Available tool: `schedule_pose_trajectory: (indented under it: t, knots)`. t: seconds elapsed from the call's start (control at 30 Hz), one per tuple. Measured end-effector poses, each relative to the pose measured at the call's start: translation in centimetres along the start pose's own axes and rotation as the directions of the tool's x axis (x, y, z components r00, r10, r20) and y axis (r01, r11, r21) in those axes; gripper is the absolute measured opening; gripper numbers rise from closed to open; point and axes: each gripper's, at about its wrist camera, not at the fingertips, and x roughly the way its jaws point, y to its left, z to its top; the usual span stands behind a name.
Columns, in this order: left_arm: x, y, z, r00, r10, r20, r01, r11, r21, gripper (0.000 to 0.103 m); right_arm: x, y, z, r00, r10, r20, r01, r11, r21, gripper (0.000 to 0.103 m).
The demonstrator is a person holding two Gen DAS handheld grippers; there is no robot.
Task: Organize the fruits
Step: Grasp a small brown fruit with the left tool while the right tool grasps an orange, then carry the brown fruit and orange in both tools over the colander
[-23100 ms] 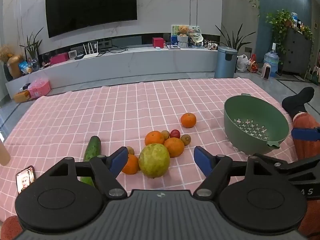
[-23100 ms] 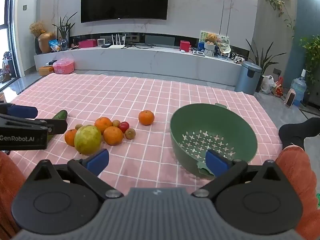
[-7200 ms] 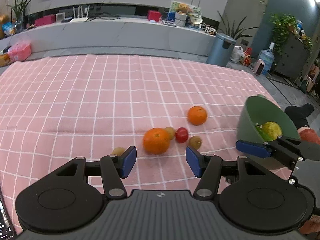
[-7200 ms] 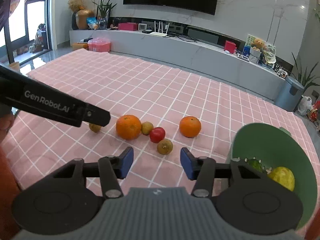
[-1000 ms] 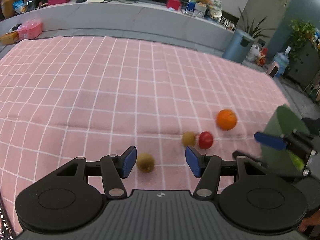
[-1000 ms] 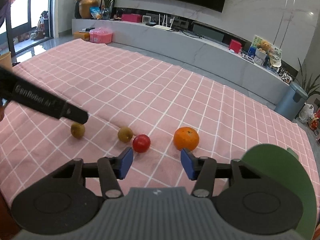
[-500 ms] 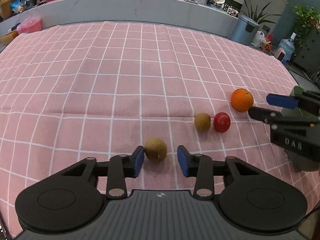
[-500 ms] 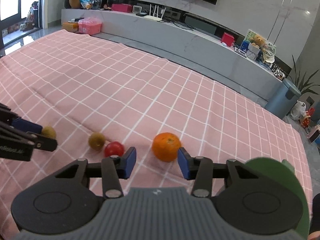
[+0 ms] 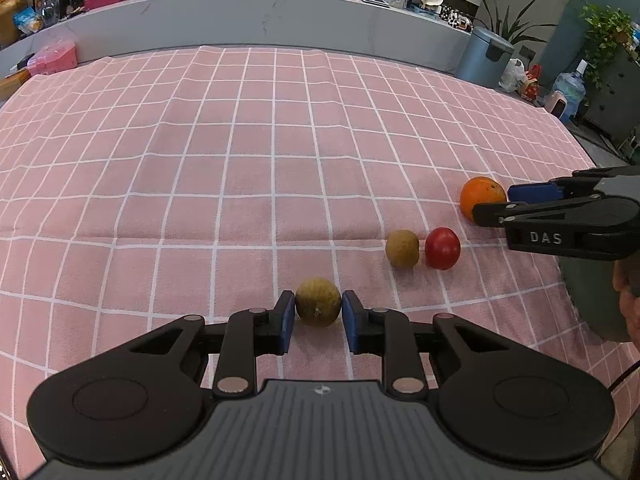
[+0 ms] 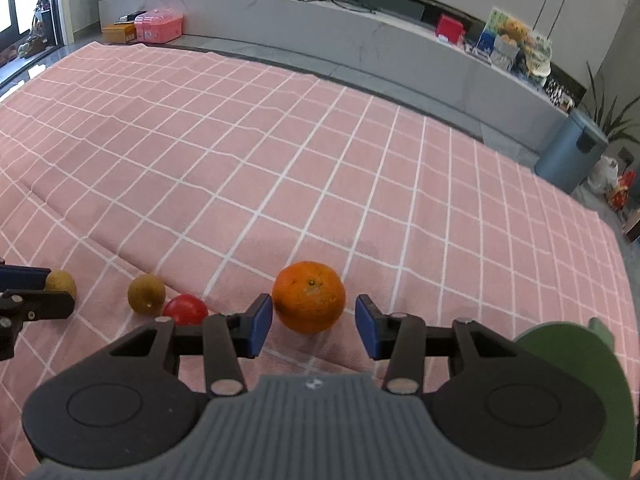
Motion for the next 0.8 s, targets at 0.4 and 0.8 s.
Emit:
schedule_pose_trajectory:
  t: [0.4,0.8]
  knots:
    - [0.2,-0.1,-0.3,1.0,0.001,-0.005,-0.001,1.0,-0.005,0.028,0.9,0.1,0.1,1.0,0.019,-0.003,-0.019,0.999,0.026,0.039]
    - [-4.1,-2.2,-0.1,0.997,-0.012,0.081,0.012,1.0,0.0,0.028,-7.1,0.4,-1.1,0.988,0.052,0.143,-0.052,0.999,-0.001,0.039]
